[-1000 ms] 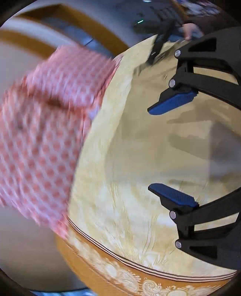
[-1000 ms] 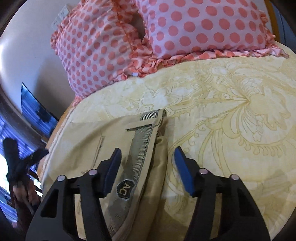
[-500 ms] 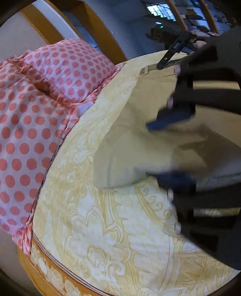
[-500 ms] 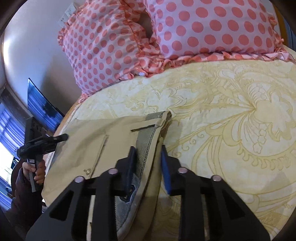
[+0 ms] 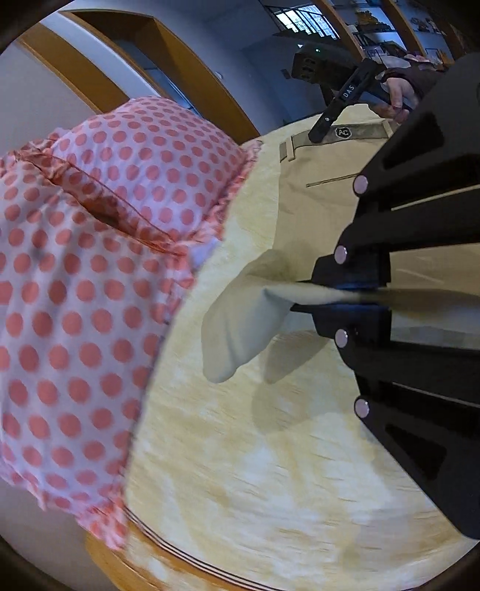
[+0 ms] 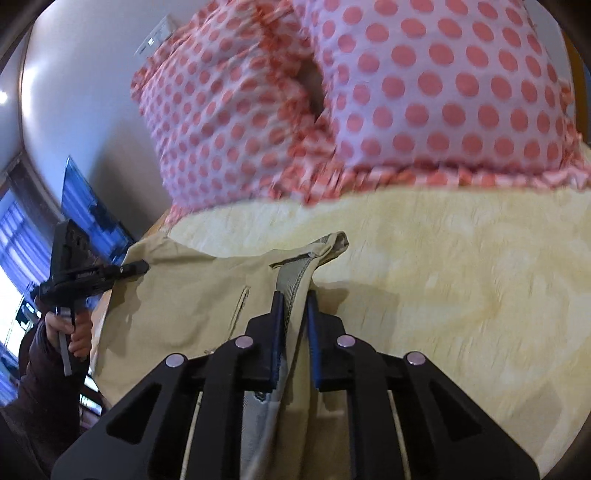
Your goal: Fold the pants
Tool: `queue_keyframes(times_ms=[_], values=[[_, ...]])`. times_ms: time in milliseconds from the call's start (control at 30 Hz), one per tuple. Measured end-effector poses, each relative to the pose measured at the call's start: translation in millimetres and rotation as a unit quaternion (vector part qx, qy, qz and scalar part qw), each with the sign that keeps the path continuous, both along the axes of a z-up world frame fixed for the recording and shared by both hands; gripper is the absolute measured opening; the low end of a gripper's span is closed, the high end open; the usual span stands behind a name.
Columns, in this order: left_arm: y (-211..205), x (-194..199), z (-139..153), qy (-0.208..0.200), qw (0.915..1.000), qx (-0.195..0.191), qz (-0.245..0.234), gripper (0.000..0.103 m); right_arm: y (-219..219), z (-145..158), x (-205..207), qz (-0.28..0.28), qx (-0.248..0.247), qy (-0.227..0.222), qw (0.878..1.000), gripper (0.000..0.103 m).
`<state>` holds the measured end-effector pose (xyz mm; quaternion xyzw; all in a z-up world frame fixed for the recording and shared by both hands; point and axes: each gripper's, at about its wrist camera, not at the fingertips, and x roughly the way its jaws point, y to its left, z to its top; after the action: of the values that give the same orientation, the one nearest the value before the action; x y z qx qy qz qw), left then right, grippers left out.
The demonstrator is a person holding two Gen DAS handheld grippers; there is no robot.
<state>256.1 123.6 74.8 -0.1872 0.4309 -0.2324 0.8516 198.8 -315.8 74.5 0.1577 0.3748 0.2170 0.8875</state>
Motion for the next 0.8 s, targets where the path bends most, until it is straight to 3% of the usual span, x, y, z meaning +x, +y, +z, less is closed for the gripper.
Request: queue_keyframes(times_ms=[133,200,267,300,333,400,433,467,500,600,700,733,800], values=[[-7.2,49.6,5.4,-0.021,0.9989,0.012,0.040,0.005,-15.3,6.1,48.8,-0.041,0.007,-0.012,0.999,0.012],[-6.0,73.7,-3.3,-0.009,0.9980,0.017,0.061,0.005,-21.4,-4.6,71.7,-0.067,0.002,-0.002,0.998,0.013],[-6.4,94.2,-23.3,0.023,0.9953,0.046,0.081,0.007,-18.1,-22.6,85.2,-0.079,-0.019,0.029,0.996,0.013],[-5.6,97.9,-30.9,0.037,0.9940,0.052,0.089,0.010,-12.3,-33.8,88.1,-0.089,-0.054,0.049,0.993,0.019],[-1.9,96.6,-35.1,0.042,0.9934,0.049,0.094,0.011,-10.1,-36.6,87.1,-0.094,-0.073,0.056,0.991,0.031],[5.3,84.9,-28.9,0.030,0.9936,0.051,0.096,0.012,-10.1,-35.8,76.3,-0.100,-0.088,0.061,0.989,0.044],[9.8,72.3,-19.5,0.014,0.9931,0.061,0.100,0.015,-12.5,-29.8,66.1,-0.102,-0.082,0.051,0.990,0.058],[12.7,60.8,-11.2,-0.001,0.9926,0.066,0.102,0.024,-14.6,-23.7,56.0,-0.101,-0.070,0.037,0.992,0.069],[14.9,47.6,-2.4,-0.015,0.9926,0.066,0.101,0.031,-14.1,-15.8,42.4,-0.090,-0.048,0.021,0.995,0.071],[8.7,7.0,12.6,-0.037,0.9961,0.036,0.072,0.036,-8.4,-6.2,15.4,-0.045,0.028,0.013,0.999,0.071],[-15.6,-13.4,6.4,-0.013,0.9998,-0.011,0.005,0.040,1.2,-16.5,9.0,-0.011,0.102,0.054,0.993,0.072],[-26.4,-14.4,-0.8,0.003,0.9999,-0.009,-0.015,0.041,2.7,-22.4,10.4,-0.013,0.107,0.072,0.992,0.079],[-36.4,-9.6,-18.4,0.032,0.9993,0.003,-0.020,0.041,2.3,-39.5,16.6,-0.047,0.094,0.118,0.987,0.081]])
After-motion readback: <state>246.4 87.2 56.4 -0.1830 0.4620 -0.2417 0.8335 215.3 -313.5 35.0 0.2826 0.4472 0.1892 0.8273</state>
